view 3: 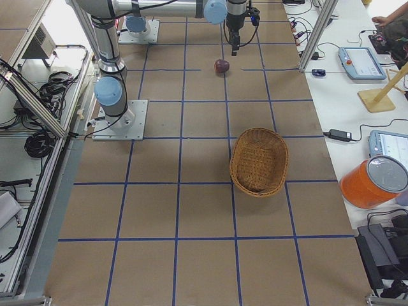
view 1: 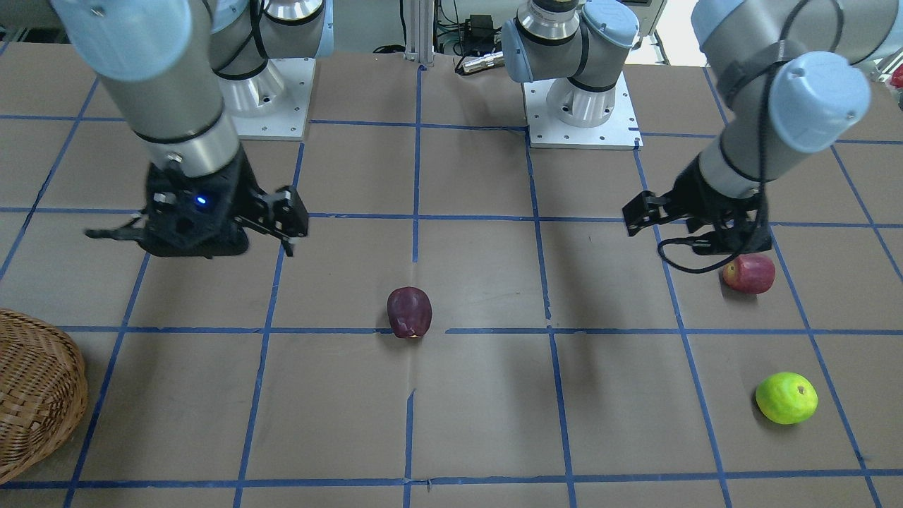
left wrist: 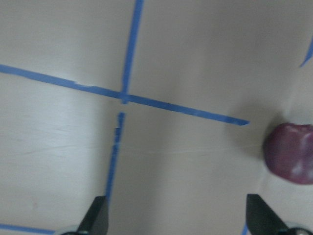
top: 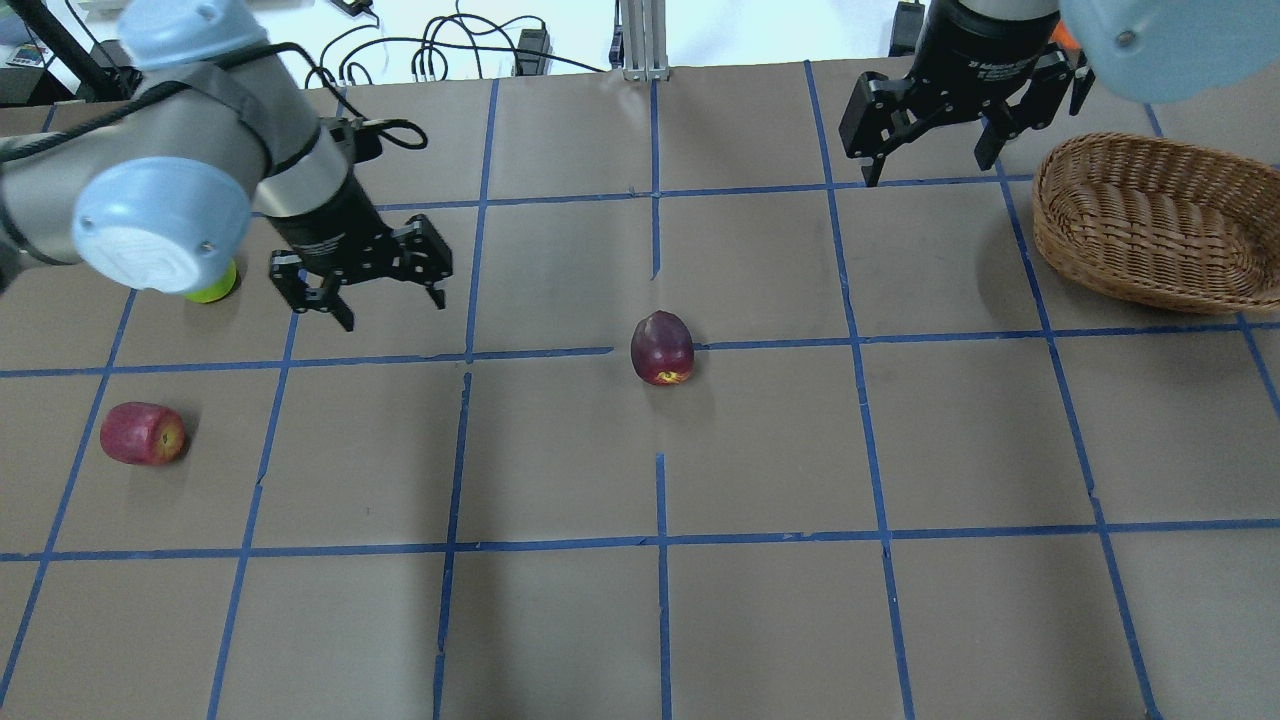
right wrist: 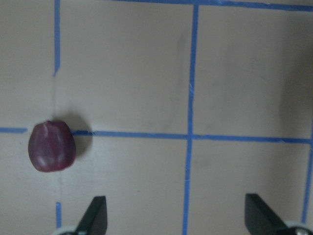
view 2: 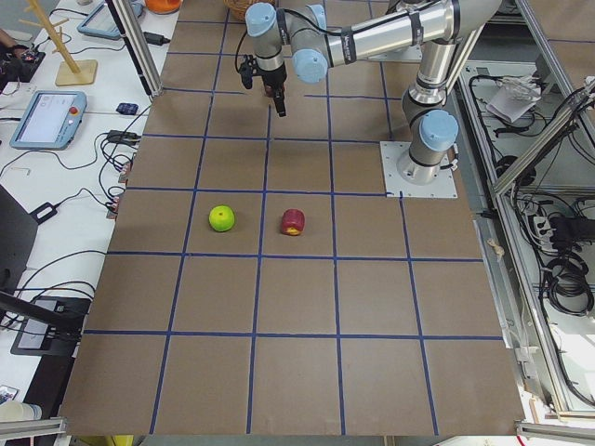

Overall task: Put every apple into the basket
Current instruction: 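Grasp the centered dark red apple with the right gripper while left grasps pink apple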

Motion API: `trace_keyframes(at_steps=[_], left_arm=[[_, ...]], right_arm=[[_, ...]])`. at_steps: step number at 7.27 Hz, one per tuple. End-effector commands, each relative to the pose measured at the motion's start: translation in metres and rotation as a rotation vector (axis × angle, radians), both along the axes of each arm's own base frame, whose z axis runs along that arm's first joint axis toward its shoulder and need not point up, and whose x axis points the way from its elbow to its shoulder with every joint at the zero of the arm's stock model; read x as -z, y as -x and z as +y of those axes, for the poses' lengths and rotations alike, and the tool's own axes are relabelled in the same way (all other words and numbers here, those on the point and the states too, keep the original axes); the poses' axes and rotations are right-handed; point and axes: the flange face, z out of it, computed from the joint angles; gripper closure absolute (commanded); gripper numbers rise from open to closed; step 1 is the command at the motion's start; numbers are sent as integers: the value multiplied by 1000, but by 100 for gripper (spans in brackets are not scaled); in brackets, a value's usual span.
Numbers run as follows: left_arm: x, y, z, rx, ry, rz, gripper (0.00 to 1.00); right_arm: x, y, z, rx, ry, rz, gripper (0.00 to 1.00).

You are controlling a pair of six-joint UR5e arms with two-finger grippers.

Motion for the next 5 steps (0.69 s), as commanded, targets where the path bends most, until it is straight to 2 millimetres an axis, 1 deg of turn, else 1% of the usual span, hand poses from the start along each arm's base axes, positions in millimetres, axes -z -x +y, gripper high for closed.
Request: trace_keyframes(at_steps=[1, 2, 3, 4, 5], left_arm=[[26, -102, 11, 96, -56, 4, 1], [55, -130, -4, 179, -4, -10, 0], [79, -158, -5, 251, 23, -8, 0], [108, -189, 1, 267, 12, 29, 0], [132, -197, -4, 285, 7, 40, 0]], right_arm=[[75, -104, 2, 13, 12, -27, 0], [103, -131, 16, 28, -30, -14, 0], [138, -143, 15, 27, -66, -17, 0], [155, -149, 7, 55, -37, -33, 0], [177, -150, 3, 65, -60, -19, 0]])
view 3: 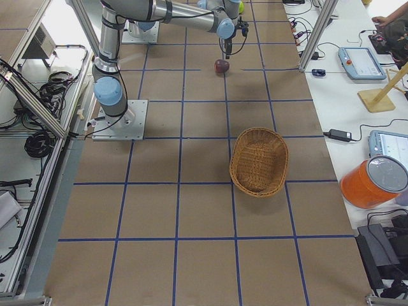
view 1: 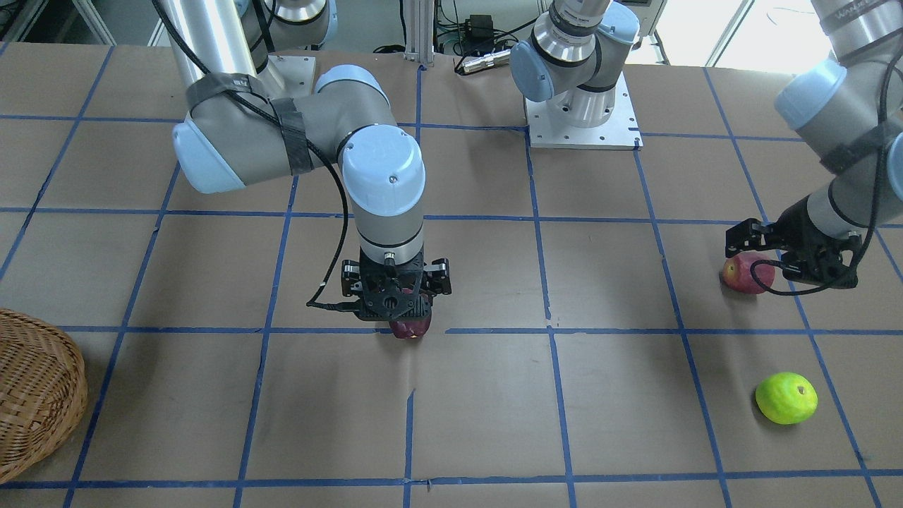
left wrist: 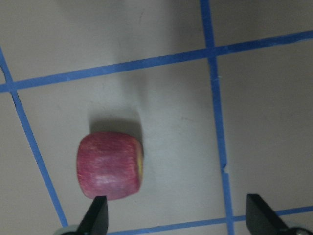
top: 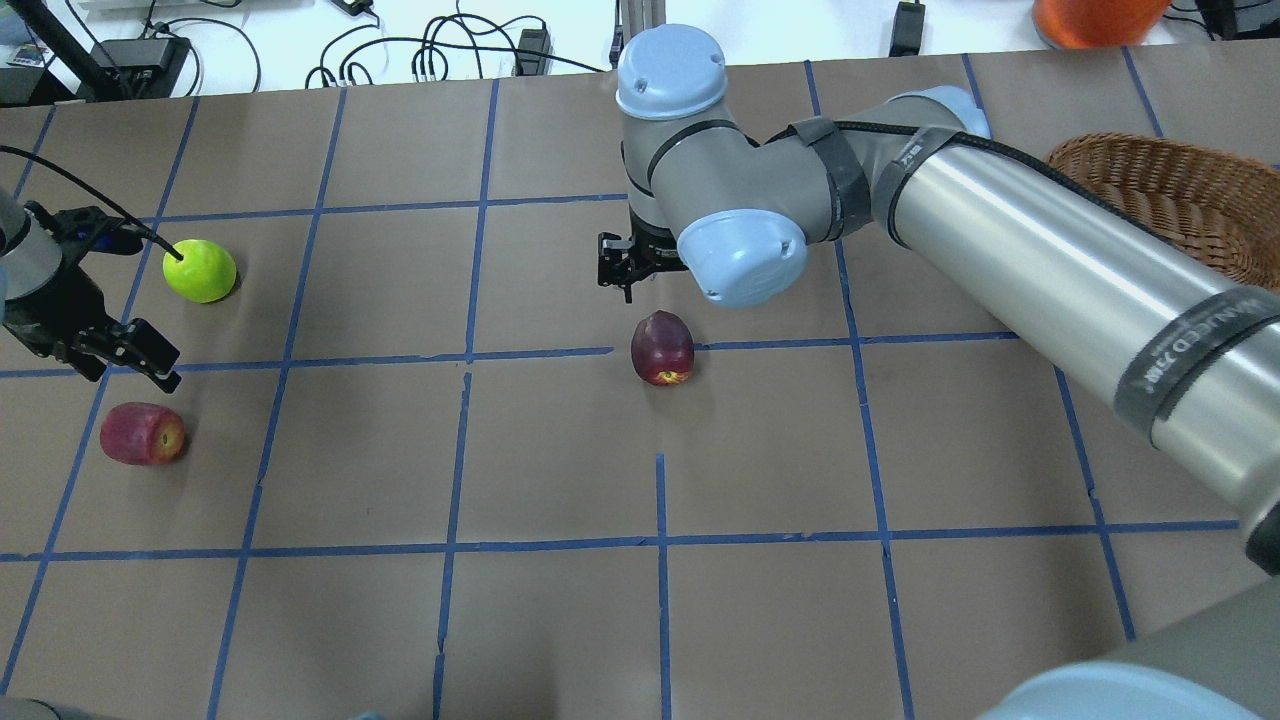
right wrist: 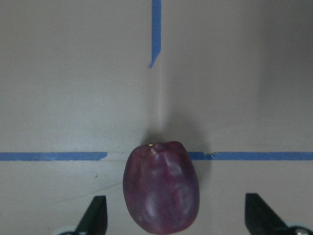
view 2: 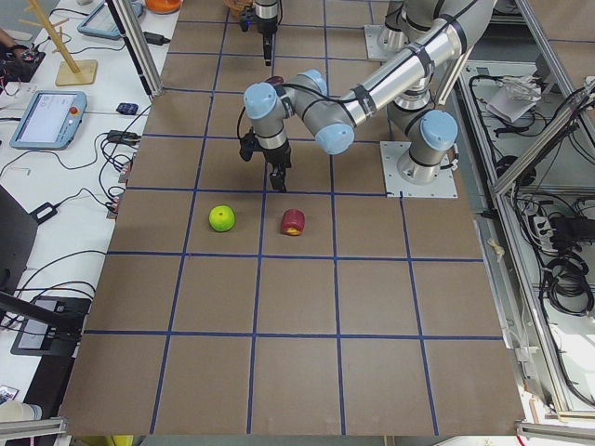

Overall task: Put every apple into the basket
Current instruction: 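Grasp the centered dark red apple with the right gripper while left grasps pink apple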

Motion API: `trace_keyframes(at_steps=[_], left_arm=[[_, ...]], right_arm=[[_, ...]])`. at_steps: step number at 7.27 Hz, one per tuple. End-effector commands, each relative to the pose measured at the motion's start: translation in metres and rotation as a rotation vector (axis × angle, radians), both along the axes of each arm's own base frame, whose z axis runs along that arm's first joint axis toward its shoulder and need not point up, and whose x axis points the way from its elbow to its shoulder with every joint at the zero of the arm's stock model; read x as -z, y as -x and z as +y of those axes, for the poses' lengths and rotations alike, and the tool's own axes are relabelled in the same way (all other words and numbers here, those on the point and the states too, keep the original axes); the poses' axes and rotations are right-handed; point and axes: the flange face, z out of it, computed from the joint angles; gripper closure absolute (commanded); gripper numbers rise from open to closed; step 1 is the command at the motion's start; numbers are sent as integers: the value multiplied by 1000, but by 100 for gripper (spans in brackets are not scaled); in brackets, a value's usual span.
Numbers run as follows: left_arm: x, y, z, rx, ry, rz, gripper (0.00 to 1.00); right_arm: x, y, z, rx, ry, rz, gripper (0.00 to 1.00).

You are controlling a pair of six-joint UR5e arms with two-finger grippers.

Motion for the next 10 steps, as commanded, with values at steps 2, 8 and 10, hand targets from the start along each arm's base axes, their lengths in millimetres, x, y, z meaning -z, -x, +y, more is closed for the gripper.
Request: trace_keyframes(at_steps=[2, 8, 10], left_arm=[[68, -33, -7, 44, -58, 7, 0], [94, -40, 2, 41, -128, -23, 38], [77, -37, -1, 32, -116, -30, 90]], right_arm=[[51, -11, -10, 22, -7, -4, 0], [75, -23, 14, -38, -51, 43, 97], [-17, 38, -21, 15, -25, -27, 100]])
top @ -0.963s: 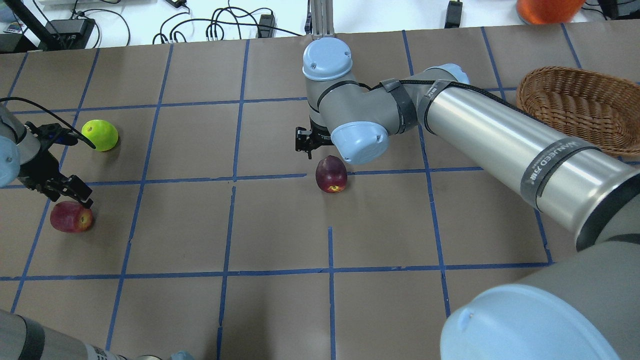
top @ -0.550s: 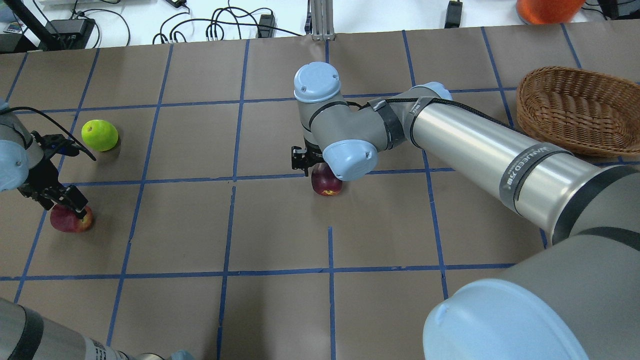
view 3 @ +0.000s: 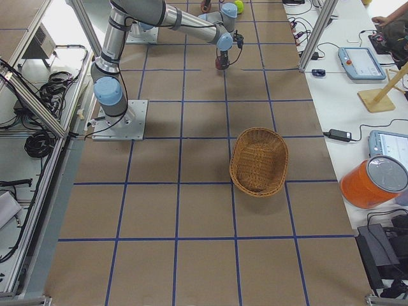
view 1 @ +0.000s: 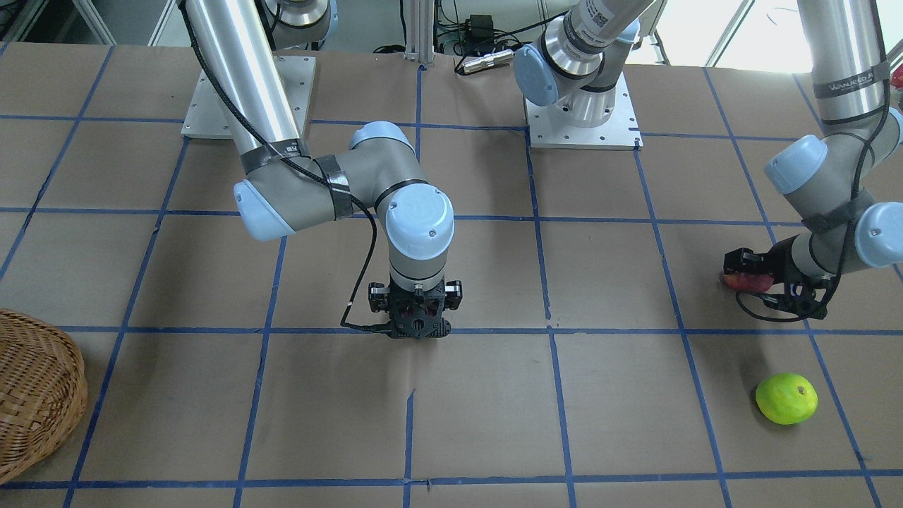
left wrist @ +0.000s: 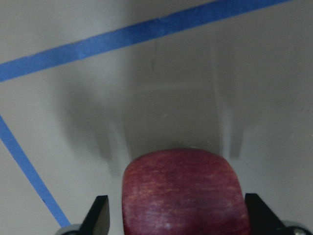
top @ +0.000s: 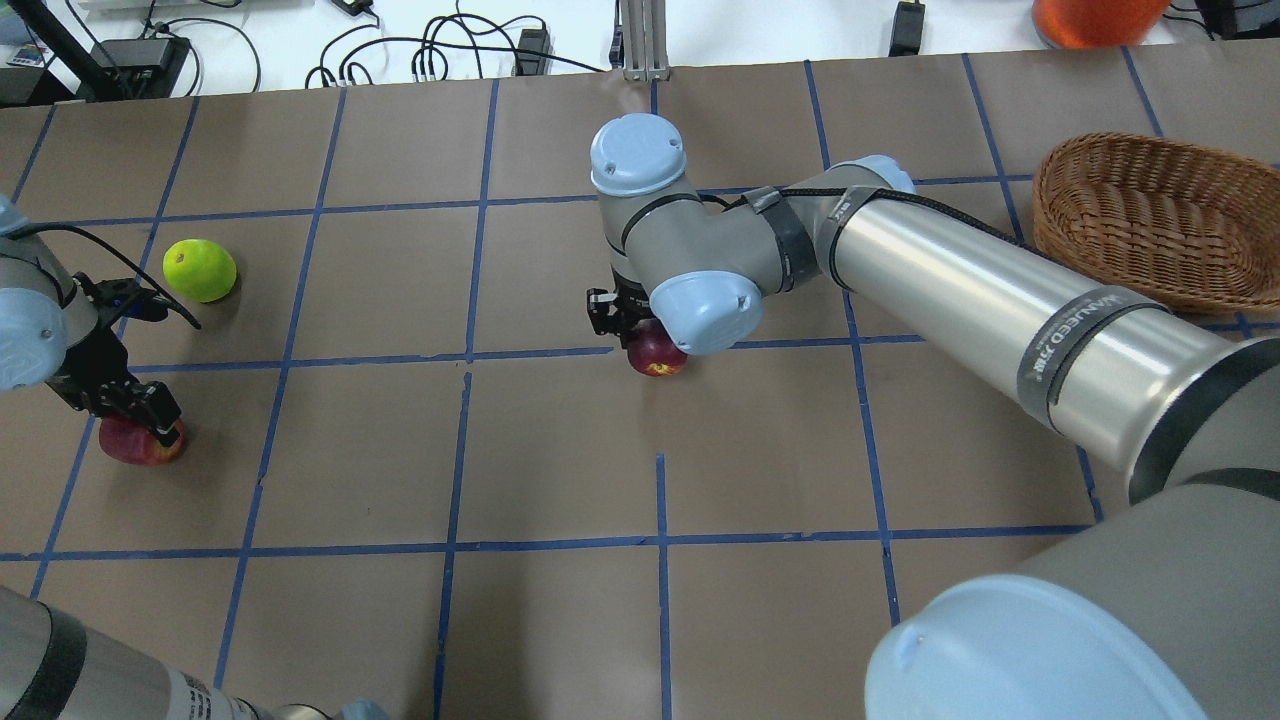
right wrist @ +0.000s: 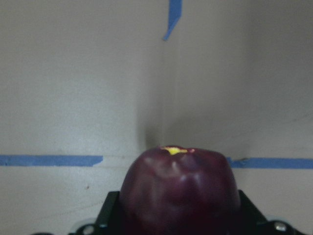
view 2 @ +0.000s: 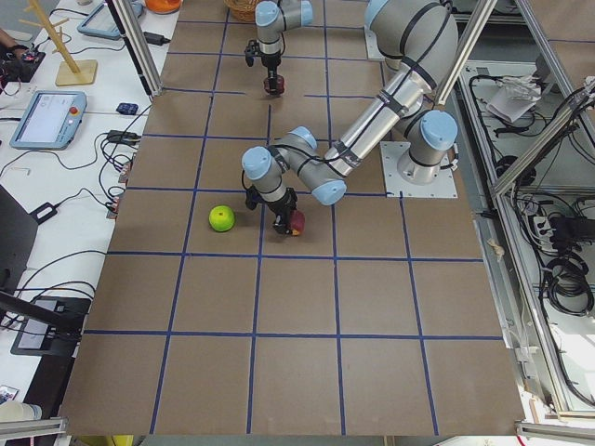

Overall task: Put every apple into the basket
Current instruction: 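Drop the dark red apple into the basket with right while left carries pink apple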

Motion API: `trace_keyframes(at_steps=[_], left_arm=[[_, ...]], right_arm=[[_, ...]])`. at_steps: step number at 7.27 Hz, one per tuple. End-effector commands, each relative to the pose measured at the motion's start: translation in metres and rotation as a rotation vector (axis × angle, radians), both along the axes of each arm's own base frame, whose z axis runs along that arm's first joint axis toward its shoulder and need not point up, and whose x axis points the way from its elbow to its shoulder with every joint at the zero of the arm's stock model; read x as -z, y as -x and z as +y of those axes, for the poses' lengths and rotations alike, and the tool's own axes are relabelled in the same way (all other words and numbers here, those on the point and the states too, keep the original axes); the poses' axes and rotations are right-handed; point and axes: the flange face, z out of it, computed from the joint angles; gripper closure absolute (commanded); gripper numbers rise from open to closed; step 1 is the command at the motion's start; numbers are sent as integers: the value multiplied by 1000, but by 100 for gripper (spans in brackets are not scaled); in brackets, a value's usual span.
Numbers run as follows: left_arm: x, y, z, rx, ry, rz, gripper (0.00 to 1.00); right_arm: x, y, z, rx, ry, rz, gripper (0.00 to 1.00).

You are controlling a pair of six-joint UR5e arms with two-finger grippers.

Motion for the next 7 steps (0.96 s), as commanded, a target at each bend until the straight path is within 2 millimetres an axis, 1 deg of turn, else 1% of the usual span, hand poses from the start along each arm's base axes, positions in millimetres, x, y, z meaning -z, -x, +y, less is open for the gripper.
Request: trace_keyframes(at_steps=[1, 2, 3, 4, 5, 6, 7], left_arm=[[-28, 13, -10, -64, 32, 20, 91], [-57, 21, -22, -161, 43, 65, 91], [-87, 59, -39, -233, 26, 101, 91], [-103, 113, -51, -308, 16, 105, 91], [-111, 181, -59, -396, 26, 99, 91], [-114, 250, -64, -487, 24, 66, 91], [-108, 328, -64, -574, 24, 32, 91]], right_arm=[[-109, 137, -46, -8, -26, -33, 100], [-140, 245, -70, 34, 2, -31, 100], [-152, 345, -82, 26, 41, -26, 100], [-152, 435, -91, -96, 71, -13, 100], [-136, 521, -99, -94, 63, -14, 100], [-119, 582, -107, -174, 63, -15, 100], [-90, 635, -122, -217, 79, 10, 100]])
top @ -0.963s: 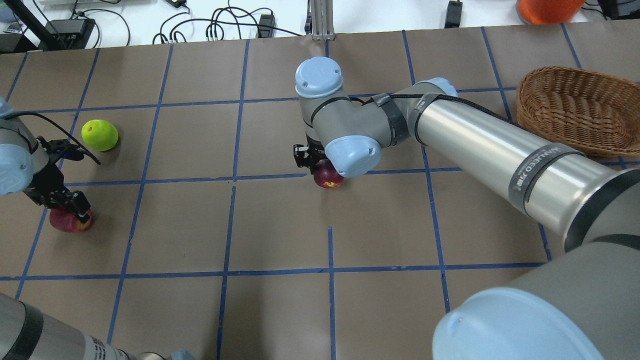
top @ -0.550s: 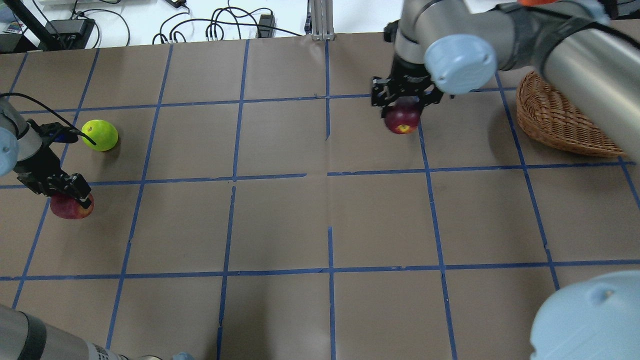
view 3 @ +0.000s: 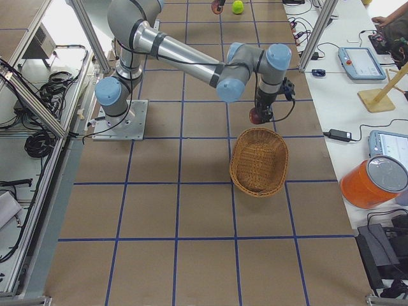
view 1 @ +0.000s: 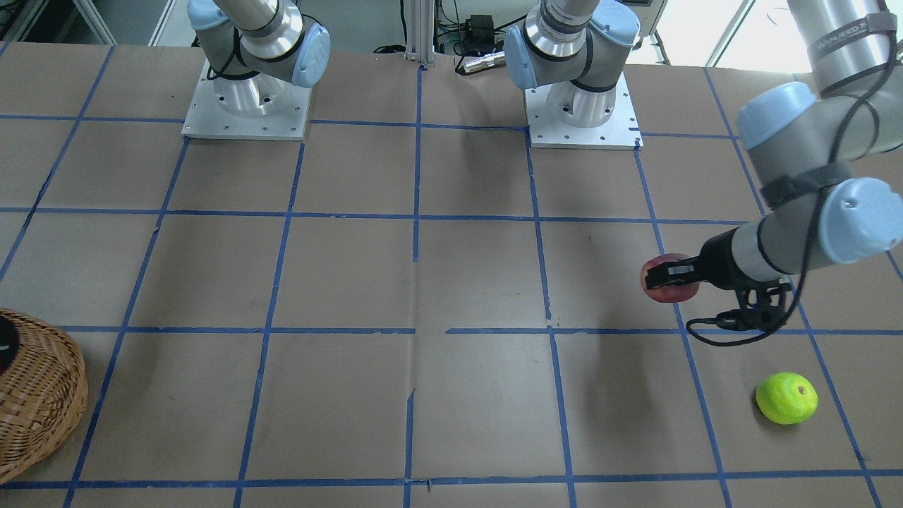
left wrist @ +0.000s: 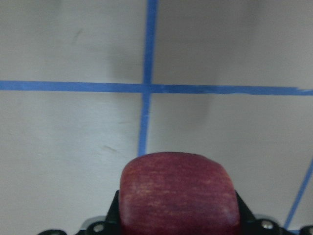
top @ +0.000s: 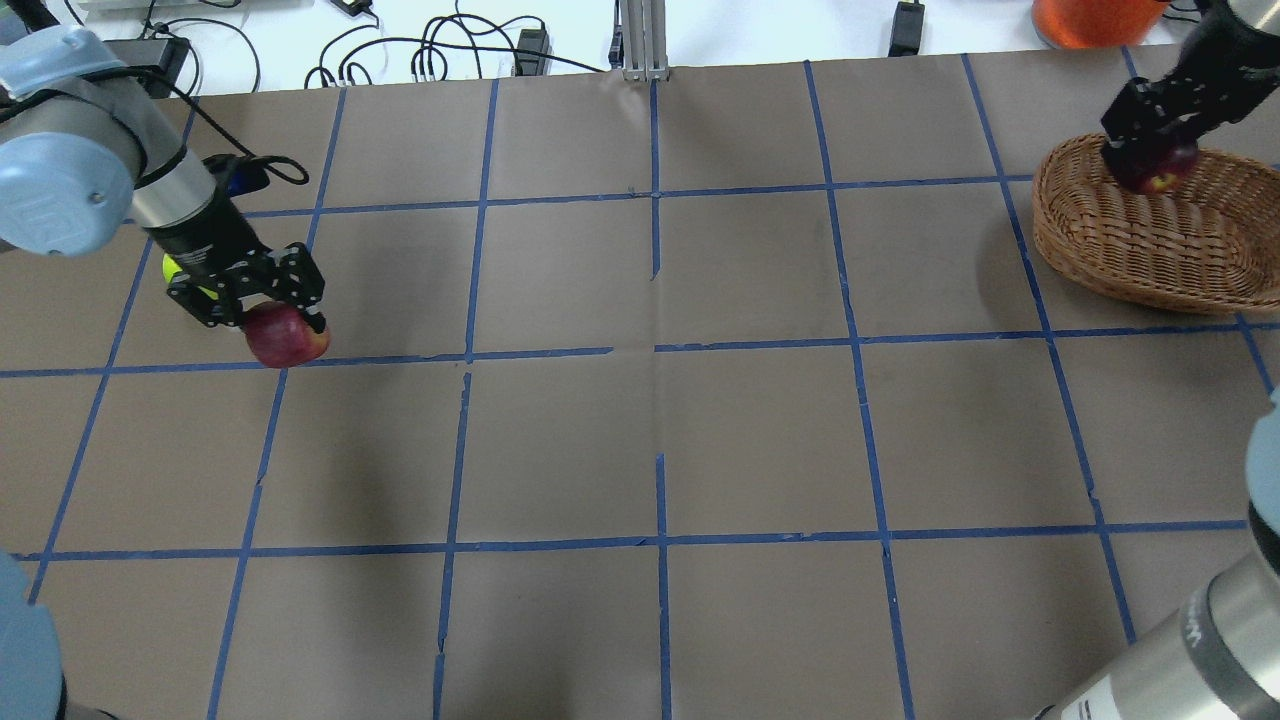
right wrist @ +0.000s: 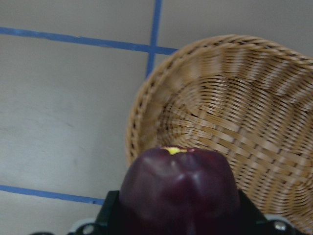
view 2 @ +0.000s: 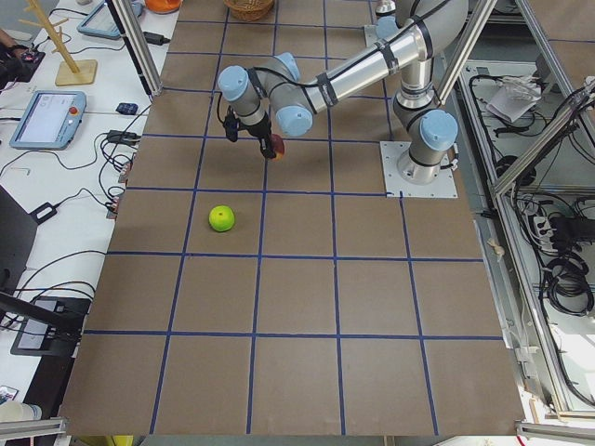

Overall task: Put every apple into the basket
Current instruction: 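Drop the dark red apple into the basket with right while left carries pink apple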

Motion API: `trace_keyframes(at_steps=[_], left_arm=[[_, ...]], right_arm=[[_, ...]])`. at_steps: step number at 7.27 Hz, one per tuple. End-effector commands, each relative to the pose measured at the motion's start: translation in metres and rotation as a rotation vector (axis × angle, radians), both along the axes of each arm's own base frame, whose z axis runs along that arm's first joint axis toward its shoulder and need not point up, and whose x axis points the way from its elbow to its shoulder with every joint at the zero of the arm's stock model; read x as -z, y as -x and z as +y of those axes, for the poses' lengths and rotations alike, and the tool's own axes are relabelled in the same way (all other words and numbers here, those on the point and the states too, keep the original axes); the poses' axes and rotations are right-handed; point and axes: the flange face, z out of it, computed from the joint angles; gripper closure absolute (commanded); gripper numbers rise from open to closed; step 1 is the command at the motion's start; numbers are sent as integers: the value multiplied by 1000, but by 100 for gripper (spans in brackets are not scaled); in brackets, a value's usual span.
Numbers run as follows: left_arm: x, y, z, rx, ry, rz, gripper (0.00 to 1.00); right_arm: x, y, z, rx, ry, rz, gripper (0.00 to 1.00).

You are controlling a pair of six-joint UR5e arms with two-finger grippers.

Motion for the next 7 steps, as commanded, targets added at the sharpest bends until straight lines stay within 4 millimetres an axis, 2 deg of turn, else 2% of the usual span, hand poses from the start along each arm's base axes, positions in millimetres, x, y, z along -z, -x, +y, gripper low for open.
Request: trace_keyframes(at_steps=[1, 2, 3, 4, 5, 6, 7], left_arm=[[8, 162, 3, -167, 52, -34, 91], [27, 222, 13, -209, 63, -9, 91], [31, 270, 25, -192, 79, 12, 91], [50, 297, 25, -184, 123, 106, 90], [71, 306, 19, -197, 150, 111, 83], [88, 309, 20, -190, 131, 100, 61], [93, 313, 21, -186, 124, 98, 3]], right_arm=[[61, 118, -18, -78, -4, 43, 100], [71, 135, -12, -79, -33, 60, 100], [79, 142, -10, -78, -32, 46, 83], [84, 143, -9, -83, -37, 37, 8], [81, 145, -11, -78, -31, 45, 0], [75, 144, -10, -76, -31, 56, 0], [64, 135, -15, -88, -21, 68, 0]])
